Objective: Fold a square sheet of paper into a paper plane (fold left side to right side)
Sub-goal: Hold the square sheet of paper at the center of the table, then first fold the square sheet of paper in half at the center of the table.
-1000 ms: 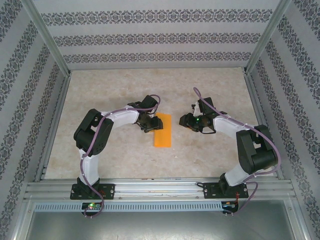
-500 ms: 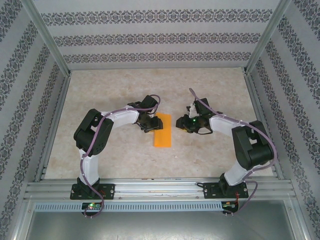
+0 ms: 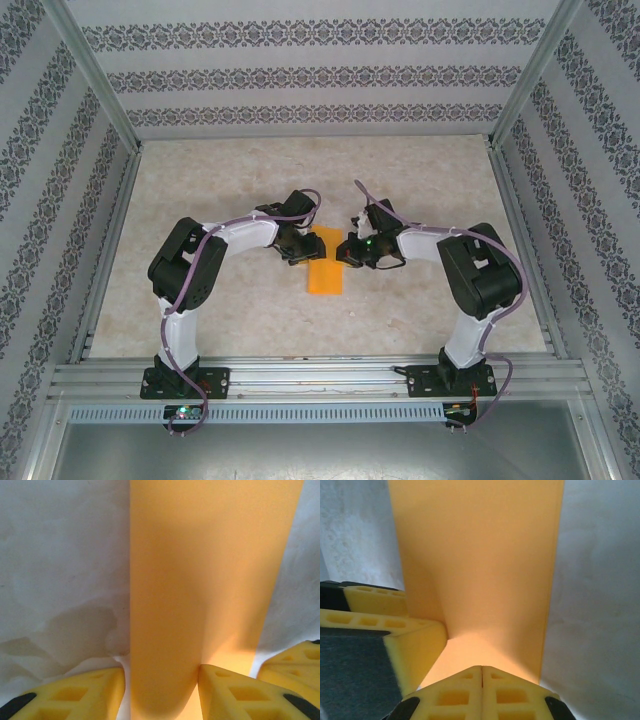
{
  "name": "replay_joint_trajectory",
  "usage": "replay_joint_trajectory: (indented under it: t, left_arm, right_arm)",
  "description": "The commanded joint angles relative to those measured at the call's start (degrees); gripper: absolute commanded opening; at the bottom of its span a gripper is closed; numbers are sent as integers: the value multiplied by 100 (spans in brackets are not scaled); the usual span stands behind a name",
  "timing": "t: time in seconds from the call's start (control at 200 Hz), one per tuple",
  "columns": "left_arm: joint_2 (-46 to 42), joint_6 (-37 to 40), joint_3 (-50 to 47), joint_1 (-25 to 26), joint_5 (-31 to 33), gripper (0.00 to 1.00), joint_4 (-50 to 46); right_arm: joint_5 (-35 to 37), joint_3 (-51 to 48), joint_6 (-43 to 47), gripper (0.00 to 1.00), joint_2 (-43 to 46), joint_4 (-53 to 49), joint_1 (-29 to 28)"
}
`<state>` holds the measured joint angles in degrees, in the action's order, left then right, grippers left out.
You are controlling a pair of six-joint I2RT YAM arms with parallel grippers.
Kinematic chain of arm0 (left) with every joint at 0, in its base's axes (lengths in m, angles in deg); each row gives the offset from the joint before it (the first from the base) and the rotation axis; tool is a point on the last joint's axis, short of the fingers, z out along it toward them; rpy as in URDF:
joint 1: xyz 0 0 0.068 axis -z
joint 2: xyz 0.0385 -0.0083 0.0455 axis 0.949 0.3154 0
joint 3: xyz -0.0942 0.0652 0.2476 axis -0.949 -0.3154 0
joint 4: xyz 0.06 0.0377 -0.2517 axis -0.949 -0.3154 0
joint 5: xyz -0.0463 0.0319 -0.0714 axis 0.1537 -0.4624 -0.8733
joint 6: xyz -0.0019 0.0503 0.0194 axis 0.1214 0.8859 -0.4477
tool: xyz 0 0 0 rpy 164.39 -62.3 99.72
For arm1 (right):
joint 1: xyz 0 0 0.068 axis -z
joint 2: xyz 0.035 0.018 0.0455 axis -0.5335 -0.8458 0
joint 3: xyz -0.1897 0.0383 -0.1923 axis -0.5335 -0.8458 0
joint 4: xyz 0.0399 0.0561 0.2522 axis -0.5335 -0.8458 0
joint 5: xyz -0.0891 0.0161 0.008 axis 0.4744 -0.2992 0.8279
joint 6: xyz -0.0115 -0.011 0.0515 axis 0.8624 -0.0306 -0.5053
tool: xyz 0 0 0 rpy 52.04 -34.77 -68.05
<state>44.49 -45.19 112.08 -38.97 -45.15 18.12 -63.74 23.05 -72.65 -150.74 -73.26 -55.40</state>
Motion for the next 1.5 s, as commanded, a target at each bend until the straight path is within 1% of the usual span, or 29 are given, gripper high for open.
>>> replay_joint_trajectory:
  t: [0.0, 0.245, 0.33, 0.395, 0.565, 0.694, 0.809, 0.874, 0.924, 0.974, 1.069, 1.184, 1.259, 1.324, 1.439, 1.494]
  left_arm:
    - [740, -5, -273, 322, 3, 46, -73]
    - [695, -5, -282, 323, 28, 46, -64]
    - [556, 3, -315, 314, 168, 46, -68]
    - [398, 3, -335, 296, 274, 49, -78]
    - [-248, 73, -360, 176, 540, 57, -106]
    - [-801, 156, -387, 43, 687, 62, -124]
    - [-1290, 270, -444, -18, 866, 64, -91]
    - [-1510, 340, -505, -36, 813, 64, -4]
    - [-1630, 389, -564, -46, 639, 63, 151]
    - [-1680, 435, -621, -45, 316, 59, 339]
    - [-1602, 430, -678, -47, -351, 47, 662]
    - [-1354, 307, -833, -48, -962, 34, 1177]
    - [-1189, 201, -952, -47, -1220, 25, 1529]
    - [-1058, 151, -1010, -48, -1362, 20, 1775]
    - [-814, 132, -1046, -48, -1579, 16, 2047]
    - [-711, 146, -1047, -47, -1576, 15, 2066]
  right_arm:
    - [29, 98, -14, 2, -151, -11, -84]
    - [212, 46, 39, 1, -352, -342, -101]
    - [293, 55, 109, 0, -433, -526, -101]
    - [392, 33, 159, 0, -463, -644, -110]
    - [588, 20, 268, 0, -526, -868, -114]
    - [653, 31, 283, 0, -592, -924, -119]
    - [713, 51, 282, 0, -625, -956, -121]
    - [756, 61, 287, 0, -641, -981, -128]
    - [784, 64, 294, 0, -656, -1008, -128]
    - [809, 68, 296, 0, -658, -1037, -128]
    - [872, 72, 319, 0, -673, -1087, -128]
    - [924, 71, 331, 0, -710, -1109, -128]
    - [926, 81, 331, 0, -728, -1112, -128]
    - [942, 81, 331, 0, -731, -1127, -128]
    - [961, 90, 365, 0, -746, -1167, -128]
    - [968, 97, 371, 0, -754, -1176, -132]
